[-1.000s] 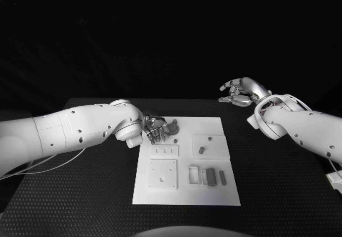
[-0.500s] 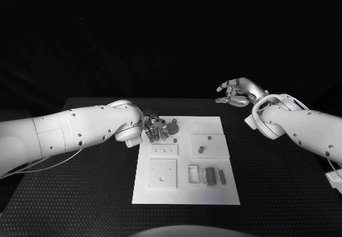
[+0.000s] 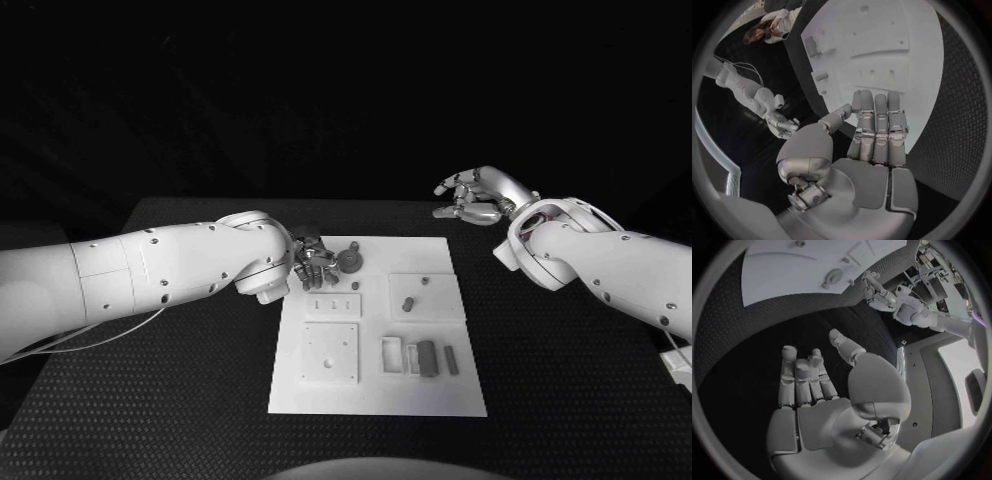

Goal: Assemble the parts on the task board

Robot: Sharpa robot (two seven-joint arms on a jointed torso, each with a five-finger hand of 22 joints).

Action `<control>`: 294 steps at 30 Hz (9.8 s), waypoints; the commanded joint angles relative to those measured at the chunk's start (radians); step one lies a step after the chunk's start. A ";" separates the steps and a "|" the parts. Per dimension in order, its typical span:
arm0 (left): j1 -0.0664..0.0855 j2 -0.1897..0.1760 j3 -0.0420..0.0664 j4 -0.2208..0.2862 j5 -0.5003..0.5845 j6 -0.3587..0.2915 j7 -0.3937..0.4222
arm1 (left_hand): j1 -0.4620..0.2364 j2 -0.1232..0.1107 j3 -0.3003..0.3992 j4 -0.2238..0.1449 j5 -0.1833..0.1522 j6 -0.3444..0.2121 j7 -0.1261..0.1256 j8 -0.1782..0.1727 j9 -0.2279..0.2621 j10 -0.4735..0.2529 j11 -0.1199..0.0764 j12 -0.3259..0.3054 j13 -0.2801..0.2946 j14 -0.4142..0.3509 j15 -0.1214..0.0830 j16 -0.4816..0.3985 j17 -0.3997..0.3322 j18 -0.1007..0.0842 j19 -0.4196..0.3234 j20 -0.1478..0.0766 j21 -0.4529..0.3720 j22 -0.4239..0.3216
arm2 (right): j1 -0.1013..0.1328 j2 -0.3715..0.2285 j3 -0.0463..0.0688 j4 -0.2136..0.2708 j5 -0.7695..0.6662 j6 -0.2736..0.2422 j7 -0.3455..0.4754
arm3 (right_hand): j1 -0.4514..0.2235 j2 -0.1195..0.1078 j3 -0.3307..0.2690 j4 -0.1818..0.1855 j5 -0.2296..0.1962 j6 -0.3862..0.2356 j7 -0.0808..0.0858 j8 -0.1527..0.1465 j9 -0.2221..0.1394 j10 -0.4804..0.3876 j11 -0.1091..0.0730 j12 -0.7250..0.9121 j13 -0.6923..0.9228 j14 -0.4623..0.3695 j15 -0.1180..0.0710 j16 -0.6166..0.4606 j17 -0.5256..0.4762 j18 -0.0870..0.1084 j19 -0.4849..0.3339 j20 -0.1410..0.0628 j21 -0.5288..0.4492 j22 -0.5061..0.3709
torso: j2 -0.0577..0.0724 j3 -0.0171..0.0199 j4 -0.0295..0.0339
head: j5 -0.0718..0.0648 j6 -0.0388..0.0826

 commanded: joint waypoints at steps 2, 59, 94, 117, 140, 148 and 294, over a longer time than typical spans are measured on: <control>-0.008 0.001 -0.002 0.005 -0.051 -0.080 0.018 | 0.019 -0.005 -0.010 0.004 -0.001 0.073 -0.062 -0.002 0.006 -0.010 -0.025 -0.001 -0.001 -0.003 -0.001 0.011 -0.004 0.014 0.014 -0.001 -0.004 0.002 | -0.004 -0.004 0.000 0.006 -0.013 0.021 -0.002 | 0.002 0.004 -0.005 -0.003 0.000 -0.003 0.011 0.005 -0.001 -0.008 -0.002 0.006 -0.001 -0.008 -0.002 -0.002 -0.002 0.013 -0.008 0.003 -0.004 0.013 | 0.001 -0.0005 -0.0014 | -0.001 0.000; -0.088 0.008 -0.007 0.045 -0.332 -0.218 -0.015 | 0.024 -0.089 -0.049 0.074 0.040 0.150 -0.131 0.148 0.153 0.047 -0.108 0.275 0.131 0.066 -0.085 0.295 -0.044 0.014 0.146 -0.084 0.097 0.191 | -0.012 -0.019 0.000 0.004 -0.015 0.039 -0.010 | -0.003 0.005 -0.009 -0.001 0.000 -0.004 0.011 0.006 -0.002 -0.012 -0.002 0.009 -0.006 -0.011 -0.002 -0.001 -0.005 0.013 -0.010 0.004 -0.005 0.013 | 0.001 0.0000 0.0003 | -0.008 -0.032; -0.119 0.020 -0.007 0.034 -0.370 -0.243 0.004 | 0.036 -0.135 -0.041 0.095 -0.001 0.104 -0.097 0.070 0.126 -0.017 -0.072 0.241 0.068 -0.011 -0.055 0.294 -0.118 0.009 0.089 -0.056 0.033 0.192 | -0.016 -0.023 0.000 0.005 -0.015 0.043 -0.010 | -0.007 0.003 -0.009 0.000 0.000 -0.005 0.011 0.007 -0.004 -0.016 -0.002 0.010 -0.012 -0.014 -0.002 -0.001 -0.008 0.013 -0.012 0.006 -0.008 0.013 | 0.000 -0.0004 0.0008 | -0.012 -0.040; -0.125 0.016 -0.008 0.049 -0.481 -0.189 -0.013 | 0.041 -0.162 -0.048 0.101 -0.042 0.112 -0.098 0.058 0.127 -0.015 -0.073 0.245 0.057 -0.013 -0.054 0.306 -0.135 0.011 0.095 -0.054 0.025 0.197 | -0.020 -0.024 0.000 0.004 -0.015 0.046 -0.010 | -0.009 0.003 -0.010 0.001 0.000 -0.006 0.011 0.007 -0.004 -0.017 -0.002 0.011 -0.014 -0.015 -0.002 -0.001 -0.009 0.013 -0.013 0.006 -0.008 0.013 | 0.000 -0.0003 0.0006 | -0.011 -0.047; -0.134 0.016 -0.008 0.045 -0.518 -0.183 -0.005 | 0.039 -0.193 -0.050 0.118 -0.060 0.114 -0.096 0.048 0.128 -0.018 -0.072 0.247 0.049 -0.019 -0.053 0.314 -0.148 0.011 0.095 -0.053 0.017 0.200 | -0.021 -0.024 0.000 0.003 -0.015 0.047 -0.010 | -0.011 0.003 -0.011 0.002 0.000 -0.006 0.012 0.008 -0.005 -0.018 -0.002 0.012 -0.016 -0.016 -0.002 -0.001 -0.010 0.013 -0.013 0.007 -0.009 0.013 | 0.001 -0.0008 0.0007 | -0.012 -0.050; -0.136 0.016 -0.008 0.044 -0.519 -0.176 -0.004 | 0.038 -0.203 -0.050 0.130 -0.070 0.114 -0.096 0.044 0.129 -0.020 -0.071 0.249 0.046 -0.021 -0.052 0.318 -0.154 0.011 0.096 -0.052 0.013 0.202 | -0.023 -0.023 0.000 0.001 -0.015 0.048 -0.010 | -0.013 0.002 -0.011 0.003 0.000 -0.006 0.012 0.008 -0.005 -0.018 -0.001 0.012 -0.017 -0.016 -0.002 -0.001 -0.011 0.013 -0.014 0.007 -0.009 0.013 | 0.001 -0.0005 0.0005 | -0.014 -0.053; -0.139 -0.003 -0.007 0.028 -0.373 -0.081 0.005 | -0.063 -0.066 -0.195 0.112 0.040 0.092 -0.074 -0.063 0.125 -0.051 -0.060 0.262 -0.004 -0.061 -0.046 0.374 -0.240 0.011 0.098 -0.046 -0.063 0.241 | -0.027 -0.020 0.000 -0.006 -0.015 0.049 -0.011 | -0.031 -0.004 -0.013 0.015 0.000 -0.010 0.013 0.010 -0.009 -0.024 0.000 0.019 -0.028 -0.021 0.000 0.002 -0.017 0.013 -0.015 0.009 -0.012 0.013 | 0.000 -0.0006 0.0010 | -0.016 -0.060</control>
